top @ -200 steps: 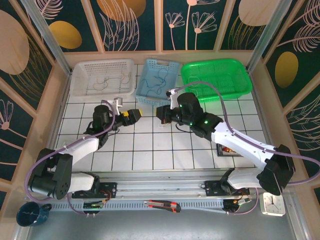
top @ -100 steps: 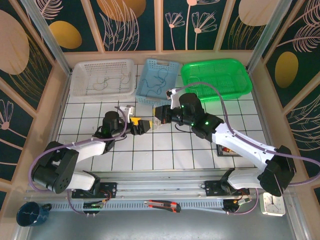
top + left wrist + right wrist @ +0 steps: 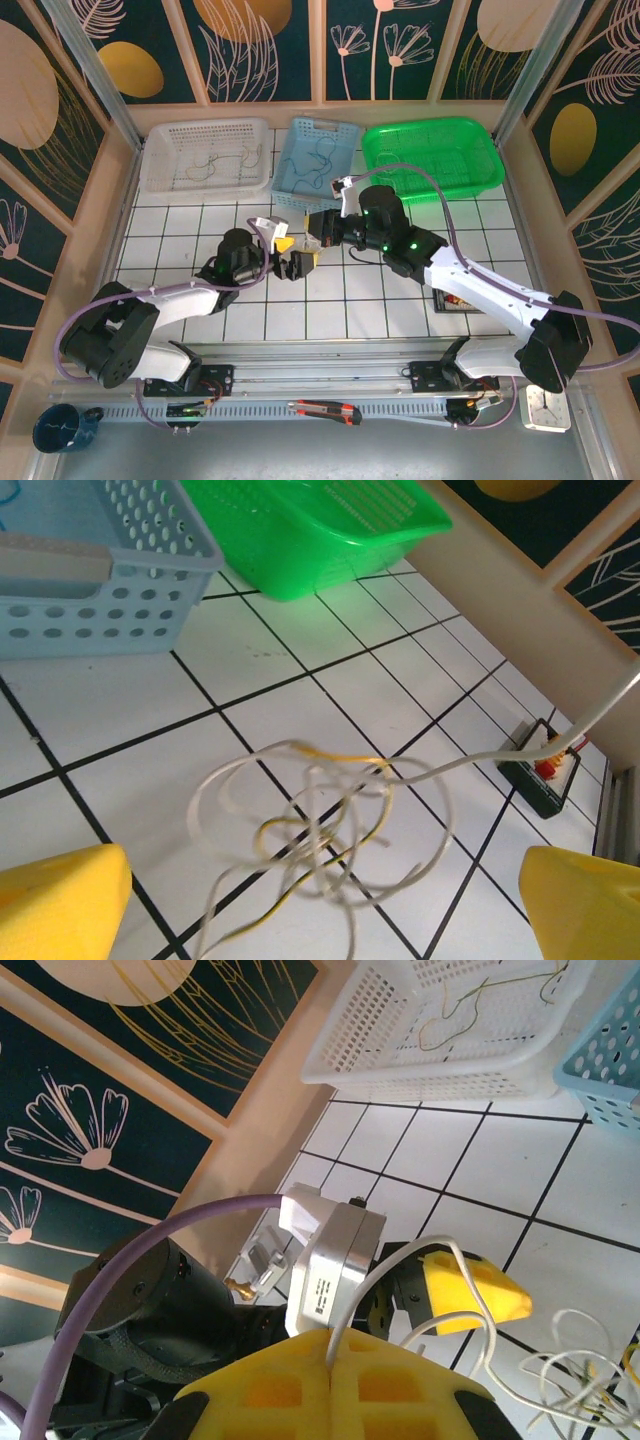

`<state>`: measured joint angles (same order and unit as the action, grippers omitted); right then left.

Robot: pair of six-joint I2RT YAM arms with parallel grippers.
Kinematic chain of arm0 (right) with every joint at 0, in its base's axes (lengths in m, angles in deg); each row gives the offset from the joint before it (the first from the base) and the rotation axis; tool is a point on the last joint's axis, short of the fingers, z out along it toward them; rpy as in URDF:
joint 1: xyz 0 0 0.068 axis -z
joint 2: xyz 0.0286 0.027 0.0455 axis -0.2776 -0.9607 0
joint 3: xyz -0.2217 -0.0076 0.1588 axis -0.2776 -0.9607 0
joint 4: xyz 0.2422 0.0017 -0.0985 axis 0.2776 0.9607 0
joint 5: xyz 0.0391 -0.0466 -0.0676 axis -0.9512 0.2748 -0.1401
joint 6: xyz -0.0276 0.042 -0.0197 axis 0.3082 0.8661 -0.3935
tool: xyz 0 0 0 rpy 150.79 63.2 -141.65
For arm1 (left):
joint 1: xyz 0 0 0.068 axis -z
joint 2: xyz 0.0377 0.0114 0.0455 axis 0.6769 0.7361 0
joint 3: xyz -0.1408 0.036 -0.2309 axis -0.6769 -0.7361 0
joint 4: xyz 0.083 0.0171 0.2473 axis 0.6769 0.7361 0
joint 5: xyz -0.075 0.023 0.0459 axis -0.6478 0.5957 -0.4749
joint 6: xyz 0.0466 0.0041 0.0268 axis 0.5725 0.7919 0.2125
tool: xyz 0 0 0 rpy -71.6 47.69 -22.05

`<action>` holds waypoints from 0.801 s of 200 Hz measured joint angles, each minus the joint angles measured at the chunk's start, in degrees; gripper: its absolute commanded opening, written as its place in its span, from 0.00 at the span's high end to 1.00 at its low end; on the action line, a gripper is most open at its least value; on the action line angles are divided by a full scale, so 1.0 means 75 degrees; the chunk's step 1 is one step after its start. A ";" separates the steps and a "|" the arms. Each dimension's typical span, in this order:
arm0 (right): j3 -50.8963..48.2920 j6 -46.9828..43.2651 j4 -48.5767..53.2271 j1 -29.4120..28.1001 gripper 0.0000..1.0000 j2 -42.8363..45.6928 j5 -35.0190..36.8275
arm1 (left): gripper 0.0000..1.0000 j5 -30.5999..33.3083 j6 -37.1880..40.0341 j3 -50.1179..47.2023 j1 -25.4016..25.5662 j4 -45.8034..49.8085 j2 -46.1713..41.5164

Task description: Untangle the cables

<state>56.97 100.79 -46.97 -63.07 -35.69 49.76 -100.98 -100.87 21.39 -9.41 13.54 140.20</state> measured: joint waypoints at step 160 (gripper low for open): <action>-0.0099 0.0431 -0.0667 -0.0111 1.00 0.0006 -0.0425 | 0.17 0.0452 -0.0178 0.0615 0.0178 -0.1445 0.1215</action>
<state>56.23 104.03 -51.98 -63.90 -35.65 46.57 -97.59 -102.20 26.00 -8.08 2.70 149.31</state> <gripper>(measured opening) 0.041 0.919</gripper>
